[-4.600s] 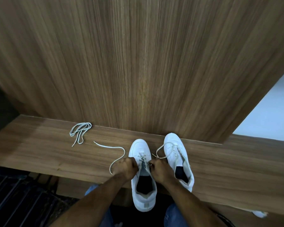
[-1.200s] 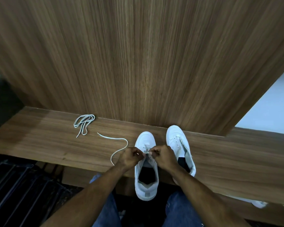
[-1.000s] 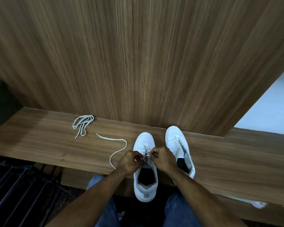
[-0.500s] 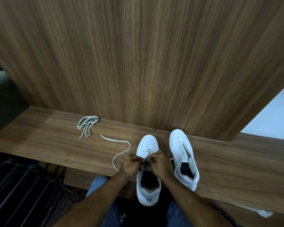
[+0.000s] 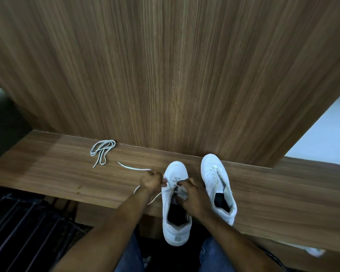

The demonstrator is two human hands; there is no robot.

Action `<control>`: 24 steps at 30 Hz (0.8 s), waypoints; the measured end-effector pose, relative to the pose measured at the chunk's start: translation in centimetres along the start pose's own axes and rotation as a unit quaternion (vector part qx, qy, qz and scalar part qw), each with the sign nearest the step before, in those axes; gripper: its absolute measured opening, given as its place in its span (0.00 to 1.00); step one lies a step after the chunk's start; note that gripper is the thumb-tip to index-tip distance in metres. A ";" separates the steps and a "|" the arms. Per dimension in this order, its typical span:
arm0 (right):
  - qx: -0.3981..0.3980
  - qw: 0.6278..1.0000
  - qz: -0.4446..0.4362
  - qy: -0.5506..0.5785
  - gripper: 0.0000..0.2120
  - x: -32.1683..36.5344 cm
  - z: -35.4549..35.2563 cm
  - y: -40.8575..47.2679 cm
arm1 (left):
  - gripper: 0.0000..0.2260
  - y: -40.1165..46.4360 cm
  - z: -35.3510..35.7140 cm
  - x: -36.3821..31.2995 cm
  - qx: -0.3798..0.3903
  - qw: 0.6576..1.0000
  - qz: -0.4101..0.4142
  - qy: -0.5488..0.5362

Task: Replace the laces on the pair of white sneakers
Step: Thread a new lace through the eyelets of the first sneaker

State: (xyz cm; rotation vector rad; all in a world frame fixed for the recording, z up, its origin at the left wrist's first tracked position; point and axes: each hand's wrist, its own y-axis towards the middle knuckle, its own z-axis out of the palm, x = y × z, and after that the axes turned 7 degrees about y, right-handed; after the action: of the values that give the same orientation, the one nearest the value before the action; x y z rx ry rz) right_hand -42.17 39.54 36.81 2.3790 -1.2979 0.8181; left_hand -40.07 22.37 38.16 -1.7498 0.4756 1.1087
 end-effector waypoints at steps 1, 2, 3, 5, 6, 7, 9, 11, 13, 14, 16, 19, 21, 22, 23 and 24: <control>-0.003 0.999 -0.022 -0.034 0.22 0.0 -0.4 -0.1 | 0.11 0.2 -0.4 -1.2 -0.025 0.999 0.009 -0.038; -0.001 0.997 -0.035 -0.068 0.21 0.1 -0.8 -0.2 | 0.11 0.6 -0.9 -2.6 -0.042 0.996 0.015 -0.082; 0.002 0.995 -0.036 -0.095 0.19 0.3 -1.1 -0.4 | 0.10 0.7 -1.4 -4.2 -0.051 0.989 0.023 -0.133; 0.012 0.994 -0.006 -0.108 0.16 0.5 -1.5 -0.6 | 0.09 1.5 -3.0 -7.2 -0.061 0.971 0.036 -0.228; 0.020 0.995 0.015 -0.102 0.17 0.6 -1.5 -0.7 | 0.08 1.9 -3.8 -8.2 -0.070 0.962 0.039 -0.261; 0.029 0.995 0.032 -0.091 0.18 0.5 -1.4 -0.8 | 0.08 1.9 -4.3 -8.9 -0.080 0.954 0.044 -0.285; 0.043 0.995 0.054 -0.068 0.20 0.3 -1.1 -1.0 | 0.07 1.8 -4.6 -8.4 -0.106 0.959 0.044 -0.260; 0.043 0.995 0.064 -0.057 0.21 0.3 -0.9 -1.2 | 0.07 1.4 -3.9 -6.0 -0.099 0.982 0.017 -0.157; 0.040 0.996 0.067 -0.053 0.21 0.3 -0.8 -1.2 | 0.10 0.4 -2.7 -2.6 -0.048 0.997 -0.032 -0.045; 0.039 0.996 0.068 -0.050 0.21 0.4 -0.7 -1.2 | 0.11 -0.1 -2.2 -1.0 -0.013 0.998 -0.059 0.008; 0.040 0.995 0.074 -0.045 0.20 0.5 -0.7 -1.1 | 0.12 -1.4 -1.0 1.3 0.038 0.991 -0.088 0.092; 0.042 0.994 0.079 -0.056 0.17 0.6 -0.7 -1.1 | 0.13 -1.9 0.6 2.8 0.063 0.978 -0.039 0.193; 0.042 0.994 0.081 -0.058 0.17 0.6 -0.8 -1.1 | 0.13 -1.5 1.2 2.8 0.035 0.977 0.014 0.211; 0.043 0.994 0.081 -0.058 0.17 0.6 -0.8 -1.1 | 0.12 -1.4 1.4 2.5 0.024 0.979 0.027 0.199; 0.045 0.994 0.080 -0.059 0.18 0.6 -0.8 -1.2 | 0.12 -1.4 1.4 2.0 0.018 0.983 0.028 0.180; 0.046 0.994 0.080 -0.061 0.18 0.6 -0.8 -1.2 | 0.13 -1.2 1.3 1.5 0.010 0.988 0.029 0.154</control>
State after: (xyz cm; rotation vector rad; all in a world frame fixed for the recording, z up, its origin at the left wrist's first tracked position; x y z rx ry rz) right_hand -41.16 40.17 37.82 2.4549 -1.5467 0.8045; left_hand -39.05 24.30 37.40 -1.9089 0.7270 0.8715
